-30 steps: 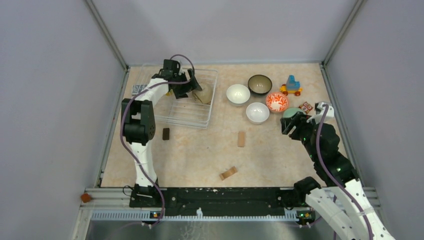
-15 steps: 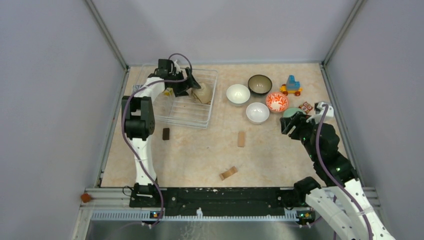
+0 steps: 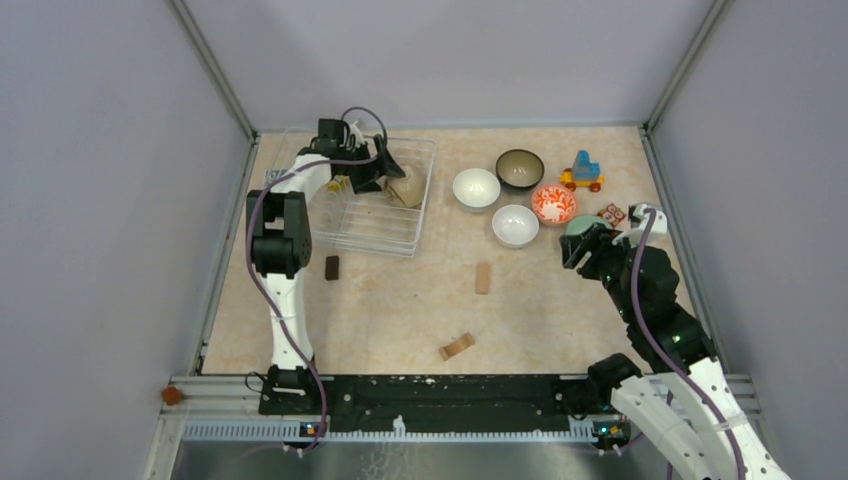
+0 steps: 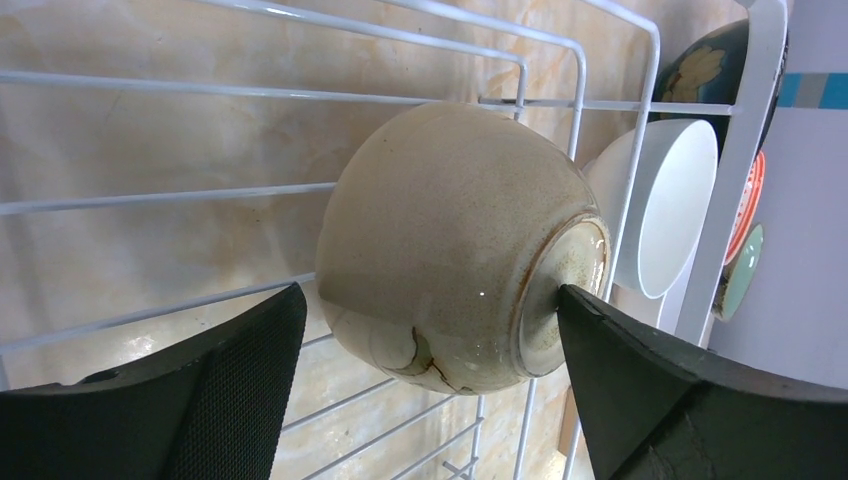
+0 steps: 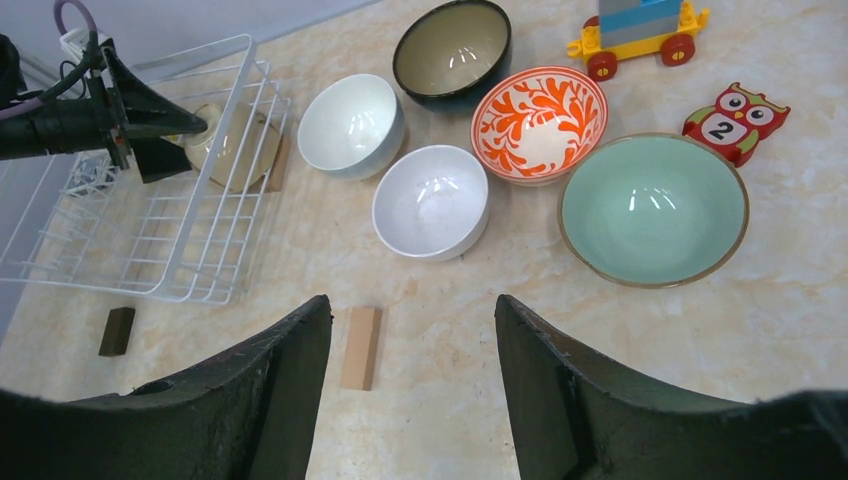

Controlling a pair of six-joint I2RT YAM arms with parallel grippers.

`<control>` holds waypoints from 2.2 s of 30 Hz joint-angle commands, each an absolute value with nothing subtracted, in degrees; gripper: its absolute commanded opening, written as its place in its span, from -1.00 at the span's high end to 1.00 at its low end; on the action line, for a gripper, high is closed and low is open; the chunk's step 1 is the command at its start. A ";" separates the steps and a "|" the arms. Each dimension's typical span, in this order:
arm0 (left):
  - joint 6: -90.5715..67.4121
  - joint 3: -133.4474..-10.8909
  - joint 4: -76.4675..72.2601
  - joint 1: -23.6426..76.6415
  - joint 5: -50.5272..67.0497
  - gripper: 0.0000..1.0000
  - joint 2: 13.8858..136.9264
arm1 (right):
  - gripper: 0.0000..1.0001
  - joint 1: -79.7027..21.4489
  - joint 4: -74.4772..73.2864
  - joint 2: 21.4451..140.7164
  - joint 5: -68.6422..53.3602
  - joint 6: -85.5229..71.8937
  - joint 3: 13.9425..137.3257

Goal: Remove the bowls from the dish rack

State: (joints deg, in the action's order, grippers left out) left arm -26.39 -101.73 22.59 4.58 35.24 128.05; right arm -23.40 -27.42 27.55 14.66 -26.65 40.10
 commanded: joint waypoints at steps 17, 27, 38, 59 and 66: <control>-32.14 -97.54 15.11 4.22 40.59 -0.58 127.88 | -0.22 -23.38 -24.62 27.64 14.77 -25.36 40.36; -30.39 -98.43 17.22 4.22 38.62 -0.31 119.96 | -0.22 -23.40 -24.45 27.42 14.59 -25.40 39.86; -29.41 -101.20 20.13 4.22 38.74 -0.17 117.16 | -0.21 -23.38 -24.52 27.08 14.41 -25.58 39.55; -14.34 -108.36 38.36 9.49 8.40 -0.09 109.13 | -0.21 -23.33 -24.05 26.98 13.63 -25.93 39.06; -8.70 -108.94 41.97 17.21 -11.11 -0.08 110.03 | -0.21 -23.37 -23.56 27.31 13.20 -26.10 39.15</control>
State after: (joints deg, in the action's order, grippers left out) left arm -13.19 -106.04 41.12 13.08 1.72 112.86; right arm -23.40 -26.02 27.40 13.76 -26.09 38.92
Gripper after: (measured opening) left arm 0.752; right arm 0.609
